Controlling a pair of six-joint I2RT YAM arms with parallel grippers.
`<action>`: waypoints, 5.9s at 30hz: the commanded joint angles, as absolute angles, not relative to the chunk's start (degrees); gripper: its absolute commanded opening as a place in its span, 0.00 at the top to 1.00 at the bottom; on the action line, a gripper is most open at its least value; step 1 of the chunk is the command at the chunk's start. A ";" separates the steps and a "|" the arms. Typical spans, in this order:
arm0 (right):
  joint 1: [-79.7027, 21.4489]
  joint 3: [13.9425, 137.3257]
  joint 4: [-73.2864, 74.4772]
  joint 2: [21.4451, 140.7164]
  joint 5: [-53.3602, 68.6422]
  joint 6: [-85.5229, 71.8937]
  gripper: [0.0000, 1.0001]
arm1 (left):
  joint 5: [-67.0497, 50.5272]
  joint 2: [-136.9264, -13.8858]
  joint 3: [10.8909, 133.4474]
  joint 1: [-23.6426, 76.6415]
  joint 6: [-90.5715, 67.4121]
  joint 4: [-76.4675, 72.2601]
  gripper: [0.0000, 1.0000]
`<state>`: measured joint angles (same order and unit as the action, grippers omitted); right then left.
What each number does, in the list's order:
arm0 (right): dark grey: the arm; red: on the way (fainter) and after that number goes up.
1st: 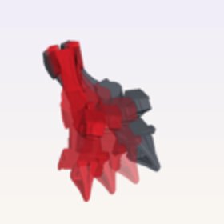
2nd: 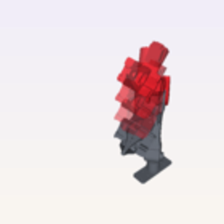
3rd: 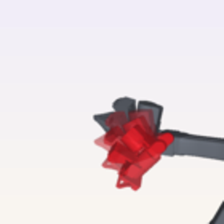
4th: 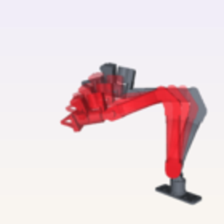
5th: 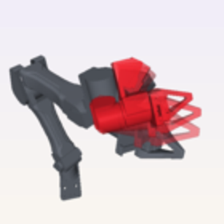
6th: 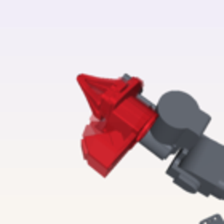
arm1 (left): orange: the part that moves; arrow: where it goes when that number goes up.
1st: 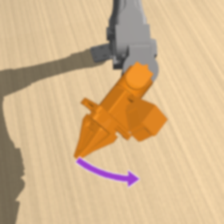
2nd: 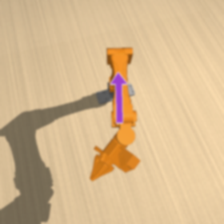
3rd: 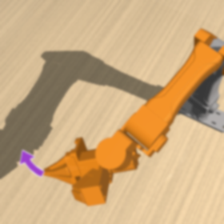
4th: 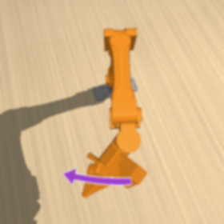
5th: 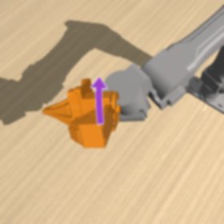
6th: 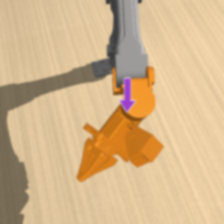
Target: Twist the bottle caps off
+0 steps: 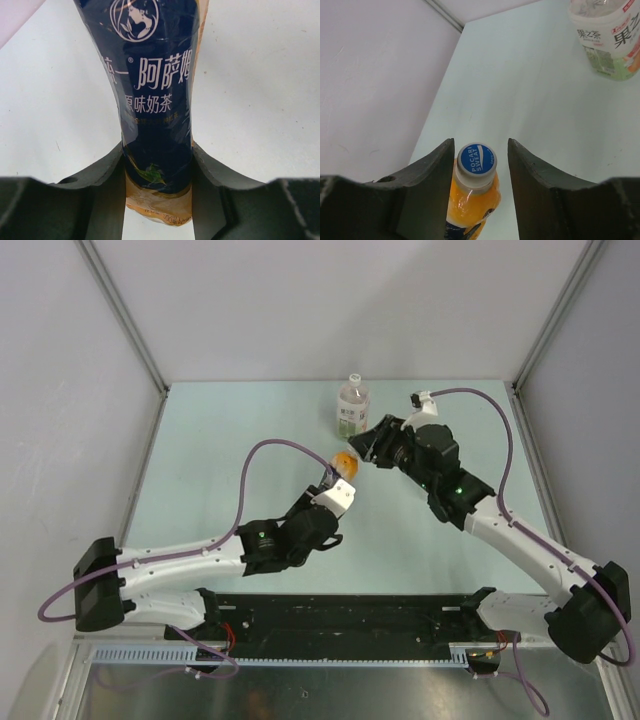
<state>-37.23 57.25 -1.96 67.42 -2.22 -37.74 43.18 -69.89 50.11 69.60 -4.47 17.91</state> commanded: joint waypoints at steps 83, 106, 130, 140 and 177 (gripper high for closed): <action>-21.32 42.29 -88.12 69.97 55.05 -72.45 1.00 | -41.46 -45.58 45.47 64.64 5.38 4.41 0.81; -17.00 42.28 -65.05 60.27 48.77 -64.70 0.01 | -25.74 -47.18 43.64 64.42 3.46 4.39 0.85; -26.23 52.92 -13.30 52.87 21.95 -39.22 0.01 | 13.01 -56.96 46.09 64.42 -0.47 10.11 0.92; -37.54 62.44 3.25 57.80 1.50 -32.24 0.01 | 37.44 -65.12 50.88 67.24 -5.79 15.27 1.00; -41.80 64.21 -1.99 66.28 -4.32 -37.98 0.34 | 64.53 -76.07 56.60 75.45 -6.10 16.41 1.00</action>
